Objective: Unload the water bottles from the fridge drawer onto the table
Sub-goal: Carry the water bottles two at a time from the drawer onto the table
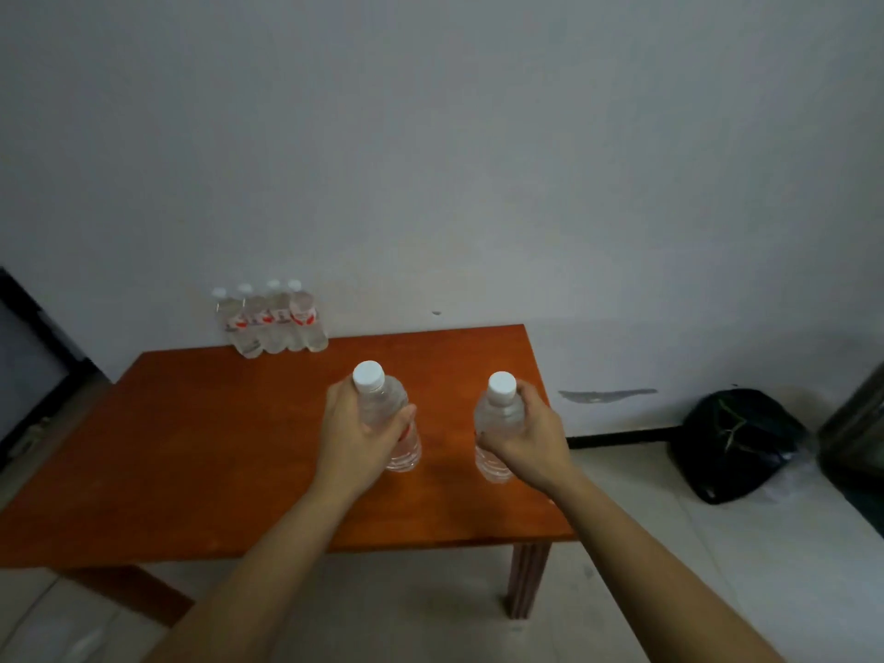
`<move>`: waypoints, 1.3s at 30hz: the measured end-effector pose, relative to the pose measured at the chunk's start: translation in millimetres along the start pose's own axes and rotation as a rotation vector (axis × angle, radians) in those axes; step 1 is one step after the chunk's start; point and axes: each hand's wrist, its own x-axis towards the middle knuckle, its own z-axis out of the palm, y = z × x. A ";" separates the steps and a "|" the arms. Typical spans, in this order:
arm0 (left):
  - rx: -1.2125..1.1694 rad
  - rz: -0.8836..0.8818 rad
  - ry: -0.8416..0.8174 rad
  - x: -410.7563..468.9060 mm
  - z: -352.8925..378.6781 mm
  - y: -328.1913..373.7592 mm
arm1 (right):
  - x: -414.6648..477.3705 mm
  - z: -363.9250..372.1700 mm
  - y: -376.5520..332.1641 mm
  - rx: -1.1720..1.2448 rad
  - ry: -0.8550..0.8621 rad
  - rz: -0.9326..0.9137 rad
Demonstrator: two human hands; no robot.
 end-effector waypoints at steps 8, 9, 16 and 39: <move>0.044 -0.012 0.137 127.6 -1.7 -15.6 | 168.9 38.8 -19.1 -0.037 -0.172 -0.130; 0.059 -0.026 0.146 139.0 -2.4 -23.2 | 184.2 45.8 -19.9 -0.057 -0.197 -0.145; 0.195 -0.078 0.146 224.2 -2.0 -121.3 | 273.2 109.8 -10.7 -0.284 -0.293 -0.195; 0.160 -0.159 -0.167 473.2 27.7 -301.7 | 453.2 312.5 15.5 -0.414 -0.243 0.115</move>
